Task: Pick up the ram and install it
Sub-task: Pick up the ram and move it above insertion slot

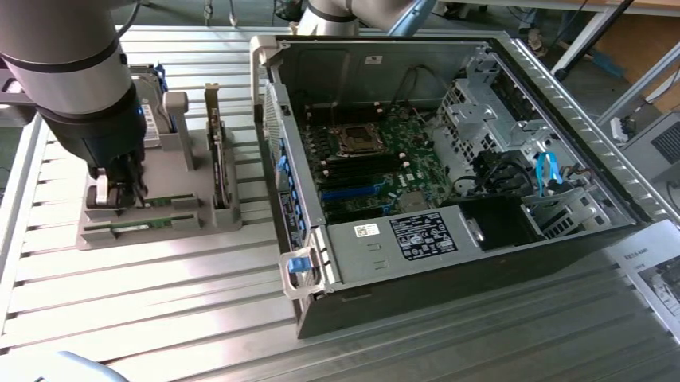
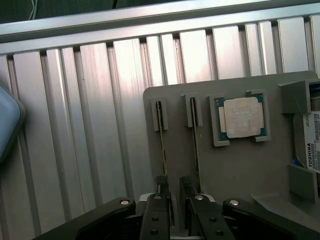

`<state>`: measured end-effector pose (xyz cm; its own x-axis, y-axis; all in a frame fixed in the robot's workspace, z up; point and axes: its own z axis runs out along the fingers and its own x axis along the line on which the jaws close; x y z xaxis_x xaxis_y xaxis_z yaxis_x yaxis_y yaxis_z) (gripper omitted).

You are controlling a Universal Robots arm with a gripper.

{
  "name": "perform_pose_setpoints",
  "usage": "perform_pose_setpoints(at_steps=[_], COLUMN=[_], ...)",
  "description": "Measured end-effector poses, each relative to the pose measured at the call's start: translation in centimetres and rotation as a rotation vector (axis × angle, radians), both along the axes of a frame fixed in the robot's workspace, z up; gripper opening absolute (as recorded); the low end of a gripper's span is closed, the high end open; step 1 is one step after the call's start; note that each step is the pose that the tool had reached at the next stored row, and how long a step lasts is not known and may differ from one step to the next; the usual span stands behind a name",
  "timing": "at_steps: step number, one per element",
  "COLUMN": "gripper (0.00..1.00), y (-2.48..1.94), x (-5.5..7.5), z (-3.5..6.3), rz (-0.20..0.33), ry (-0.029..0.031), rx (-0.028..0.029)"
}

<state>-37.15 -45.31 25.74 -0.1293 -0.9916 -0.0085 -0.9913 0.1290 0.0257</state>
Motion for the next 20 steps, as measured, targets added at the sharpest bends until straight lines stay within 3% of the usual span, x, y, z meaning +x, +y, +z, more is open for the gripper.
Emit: perform_pose_setpoints(at_steps=[20], gripper=[0.24], y=[-0.01], x=[0.0], z=[-1.7], rz=[0.004], ry=[-0.001], rx=[0.0])
